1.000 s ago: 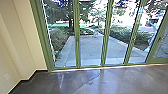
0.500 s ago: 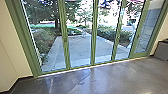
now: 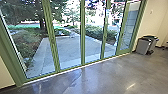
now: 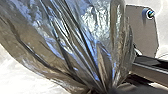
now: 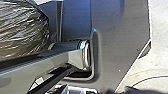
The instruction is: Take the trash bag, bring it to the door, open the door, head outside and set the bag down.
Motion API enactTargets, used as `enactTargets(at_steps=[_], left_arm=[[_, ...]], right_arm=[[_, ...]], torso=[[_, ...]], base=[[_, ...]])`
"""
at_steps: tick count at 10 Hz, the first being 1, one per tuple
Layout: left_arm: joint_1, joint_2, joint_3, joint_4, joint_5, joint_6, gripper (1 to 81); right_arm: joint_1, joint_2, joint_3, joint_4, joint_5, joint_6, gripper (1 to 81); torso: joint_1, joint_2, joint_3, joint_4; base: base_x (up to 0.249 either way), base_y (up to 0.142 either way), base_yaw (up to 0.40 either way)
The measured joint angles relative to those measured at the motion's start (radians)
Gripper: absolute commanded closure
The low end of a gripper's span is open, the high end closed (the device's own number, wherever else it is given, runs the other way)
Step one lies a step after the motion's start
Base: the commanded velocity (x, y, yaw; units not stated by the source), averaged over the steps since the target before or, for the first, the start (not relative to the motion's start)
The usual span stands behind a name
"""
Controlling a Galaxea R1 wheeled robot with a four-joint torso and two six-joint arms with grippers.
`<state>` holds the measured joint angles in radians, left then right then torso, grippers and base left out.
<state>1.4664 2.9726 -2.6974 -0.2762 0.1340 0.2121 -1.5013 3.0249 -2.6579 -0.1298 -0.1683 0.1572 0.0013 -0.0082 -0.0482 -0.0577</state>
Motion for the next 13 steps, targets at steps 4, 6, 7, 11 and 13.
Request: enactTargets(at_steps=[4, 6, 7, 11, 13], left_arm=[[0.000, 0.000, 0.000, 0.000, 0.000, 0.000, 81.1], [-0.001, 0.000, 0.000, 0.000, 0.000, 0.000, 81.1], [0.000, 0.000, 0.000, 0.000, 0.000, 0.000, 81.1], [-0.001, 0.000, 0.000, 0.000, 0.000, 0.000, 81.1], [0.000, 0.000, 0.000, 0.000, -0.001, 0.000, 81.1]], right_arm=[[0.000, 0.000, 0.000, 0.000, 0.000, 0.000, 1.0], [0.000, 0.000, 0.000, 0.000, 0.000, 0.000, 1.0], [0.000, 0.000, 0.000, 0.000, 0.000, 0.000, 1.0], [0.000, 0.000, 0.000, 0.000, 0.000, 0.000, 1.0], [-0.003, 0.000, 0.000, 0.000, 0.000, 0.000, 1.0]], torso=[[0.000, 0.000, 0.000, 0.000], [0.000, 0.000, 0.000, 0.000], [0.000, 0.000, 0.000, 0.000], [0.000, 0.000, 0.000, 0.000], [0.000, 0.000, 0.000, 0.000]], base=[[0.000, 0.000, -0.344], [0.000, 0.000, -0.350], [0.000, 0.000, -0.349], [0.000, 0.000, -0.333], [0.000, 0.000, -0.256]])
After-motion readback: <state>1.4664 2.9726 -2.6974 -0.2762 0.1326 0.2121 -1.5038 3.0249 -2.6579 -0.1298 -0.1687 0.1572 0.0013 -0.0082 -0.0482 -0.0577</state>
